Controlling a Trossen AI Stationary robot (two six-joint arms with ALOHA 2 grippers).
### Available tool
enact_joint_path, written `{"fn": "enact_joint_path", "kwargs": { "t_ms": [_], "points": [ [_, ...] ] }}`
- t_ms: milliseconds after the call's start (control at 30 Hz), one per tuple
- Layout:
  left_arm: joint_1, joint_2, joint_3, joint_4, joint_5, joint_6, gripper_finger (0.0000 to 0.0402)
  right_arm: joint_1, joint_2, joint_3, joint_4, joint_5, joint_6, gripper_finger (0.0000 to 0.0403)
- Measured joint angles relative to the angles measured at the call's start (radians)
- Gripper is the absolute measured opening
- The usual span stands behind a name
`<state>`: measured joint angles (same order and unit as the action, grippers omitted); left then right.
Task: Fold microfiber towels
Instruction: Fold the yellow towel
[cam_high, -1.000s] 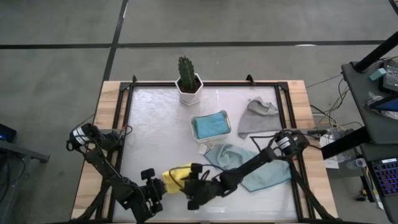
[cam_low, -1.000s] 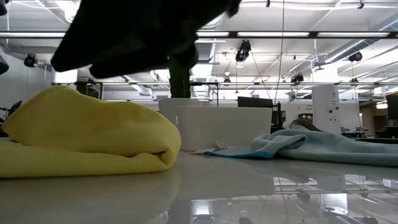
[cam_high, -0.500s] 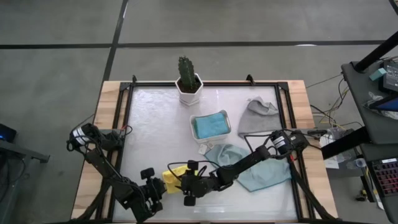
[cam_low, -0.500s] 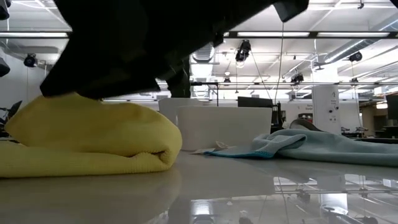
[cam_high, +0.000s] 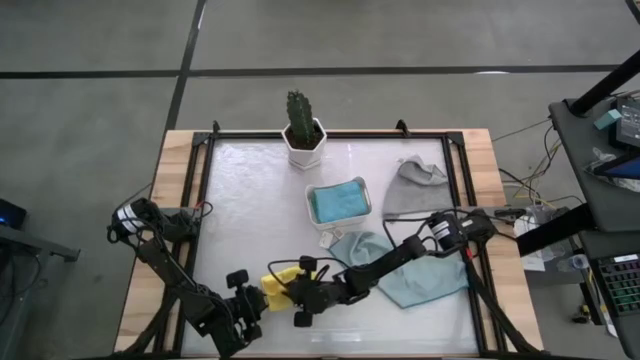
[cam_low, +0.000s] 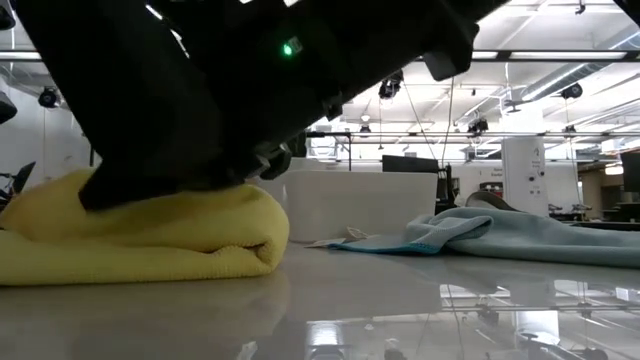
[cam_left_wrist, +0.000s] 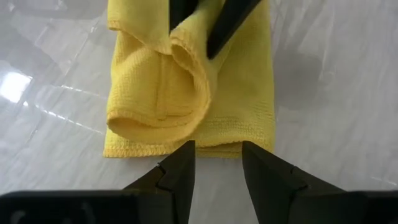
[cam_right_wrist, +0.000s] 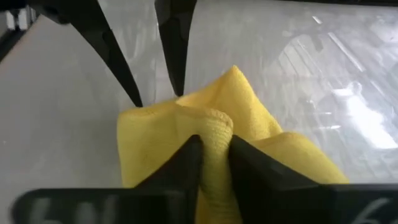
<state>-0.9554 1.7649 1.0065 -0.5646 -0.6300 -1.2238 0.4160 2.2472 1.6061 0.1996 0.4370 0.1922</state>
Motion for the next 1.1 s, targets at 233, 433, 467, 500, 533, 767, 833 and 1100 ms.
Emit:
{"fn": "enact_joint_path", "kwargs": {
  "t_ms": [233,433,467,500,533,767,833,1100],
  "points": [
    [0.000,0.000,-0.001,-0.001,0.000,0.000,0.0118,0.004,0.002,0.034,-0.005,-0.004,-0.037,0.0014],
    [0.000,0.000,-0.004,-0.001,0.000,0.000,0.0118,0.015,0.001,0.095,-0.035,-0.079,-0.070,0.0013],
    [0.000,0.000,-0.005,-0.001,0.000,0.000,0.0118,0.016,0.001,0.103,-0.050,-0.080,-0.071,0.0013],
    [0.000,0.000,-0.006,-0.001,0.000,0.000,0.0118,0.016,0.005,0.113,-0.067,-0.079,-0.071,0.0013],
    [0.000,0.000,-0.006,-0.001,0.000,0.000,0.0118,0.016,0.009,0.121,-0.074,-0.080,-0.071,0.0013],
    [0.000,0.000,-0.008,0.009,0.001,0.000,0.0118,0.015,0.080,0.124,-0.059,-0.081,-0.025,0.0013],
    [0.000,0.000,-0.008,0.010,0.001,0.000,0.0118,0.015,0.081,0.124,-0.058,-0.091,-0.025,0.0014],
    [0.000,0.000,-0.008,0.007,0.001,0.000,0.0118,0.015,0.076,0.125,-0.052,-0.172,-0.017,0.0086]
  ]
}}
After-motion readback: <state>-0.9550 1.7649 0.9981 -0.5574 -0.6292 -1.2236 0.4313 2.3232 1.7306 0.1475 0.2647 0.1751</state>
